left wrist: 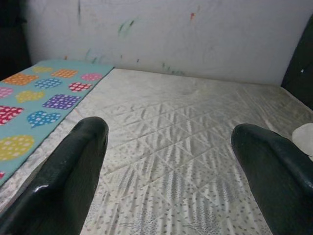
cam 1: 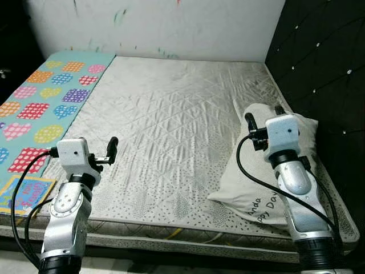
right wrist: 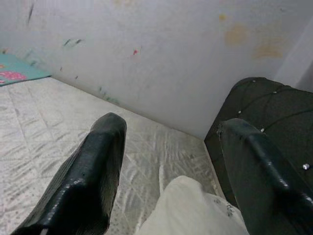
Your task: Clean up the room
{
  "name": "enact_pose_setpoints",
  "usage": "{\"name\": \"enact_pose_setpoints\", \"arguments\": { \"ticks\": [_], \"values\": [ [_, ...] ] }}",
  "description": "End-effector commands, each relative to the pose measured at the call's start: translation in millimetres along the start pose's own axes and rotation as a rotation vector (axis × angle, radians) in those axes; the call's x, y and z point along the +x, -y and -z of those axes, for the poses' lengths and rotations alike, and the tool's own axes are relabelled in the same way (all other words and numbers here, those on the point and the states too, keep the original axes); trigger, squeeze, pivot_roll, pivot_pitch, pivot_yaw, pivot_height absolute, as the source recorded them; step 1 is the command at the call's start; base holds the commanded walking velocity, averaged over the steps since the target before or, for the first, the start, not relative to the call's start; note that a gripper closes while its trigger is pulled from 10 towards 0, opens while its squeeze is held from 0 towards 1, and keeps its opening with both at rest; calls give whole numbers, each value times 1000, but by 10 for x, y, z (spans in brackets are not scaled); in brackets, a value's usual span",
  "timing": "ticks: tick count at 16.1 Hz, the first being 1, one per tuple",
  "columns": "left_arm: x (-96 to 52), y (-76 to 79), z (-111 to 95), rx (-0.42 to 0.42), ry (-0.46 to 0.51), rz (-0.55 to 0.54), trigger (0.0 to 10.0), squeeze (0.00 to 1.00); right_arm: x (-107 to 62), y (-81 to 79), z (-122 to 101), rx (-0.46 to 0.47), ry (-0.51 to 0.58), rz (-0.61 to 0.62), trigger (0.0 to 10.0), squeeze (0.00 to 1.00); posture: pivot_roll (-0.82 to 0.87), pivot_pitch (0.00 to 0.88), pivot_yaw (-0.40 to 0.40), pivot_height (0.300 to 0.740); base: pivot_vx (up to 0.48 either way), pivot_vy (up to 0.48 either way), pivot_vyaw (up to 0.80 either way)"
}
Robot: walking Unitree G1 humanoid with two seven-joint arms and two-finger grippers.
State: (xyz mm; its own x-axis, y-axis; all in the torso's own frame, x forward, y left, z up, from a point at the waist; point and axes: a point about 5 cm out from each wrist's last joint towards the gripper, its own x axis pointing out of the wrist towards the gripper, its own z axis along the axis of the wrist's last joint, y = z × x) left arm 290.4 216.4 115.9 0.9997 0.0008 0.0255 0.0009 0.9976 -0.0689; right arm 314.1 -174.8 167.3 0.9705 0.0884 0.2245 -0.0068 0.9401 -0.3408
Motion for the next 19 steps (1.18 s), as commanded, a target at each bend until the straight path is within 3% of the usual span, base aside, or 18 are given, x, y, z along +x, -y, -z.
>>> {"name": "enact_pose_setpoints", "arguments": {
  "ticks": [1, 5, 8, 10, 13, 16, 19],
  "values": [
    [15, -6, -48, 12, 8, 1, 10000, 0, 16, 49, -60, -4, 16, 13, 10000, 0, -181, 0, -3, 740, 0, 0, 0],
    [7, 76, 18, 7, -5, 25, 10000, 0, -18, 94, 61, -17, -31, 45, 10000, 0, -186, 0, 14, 740, 0, 0, 0],
    [58, 10, -115, 26, 32, 16, 10000, 0, 29, -89, 82, 5, -33, -11, 10000, 0, -136, 0, -11, 740, 0, 0, 0],
    [-43, -72, -169, 17, 44, -4, 10000, 0, 68, -223, 57, 2, -13, -74, 10000, 0, -101, 0, -43, 740, 0, 0, 0],
    [-201, 33, -328, -9, 75, 54, 10000, 0, 82, -207, 109, 6, -30, -86, 10000, 0, -46, 0, -54, 740, 0, 0, 0],
    [-261, 171, -553, 16, 89, 177, 10000, 0, 109, -263, 183, 21, -54, -82, 10000, 0, -14, 0, -44, 740, 0, 0, 0],
    [-262, 230, -627, 34, 99, 210, 10000, 0, 123, -313, 168, 24, -44, -91, 10000, 0, -15, 0, -41, 740, 0, 0, 0]
  ]
}}
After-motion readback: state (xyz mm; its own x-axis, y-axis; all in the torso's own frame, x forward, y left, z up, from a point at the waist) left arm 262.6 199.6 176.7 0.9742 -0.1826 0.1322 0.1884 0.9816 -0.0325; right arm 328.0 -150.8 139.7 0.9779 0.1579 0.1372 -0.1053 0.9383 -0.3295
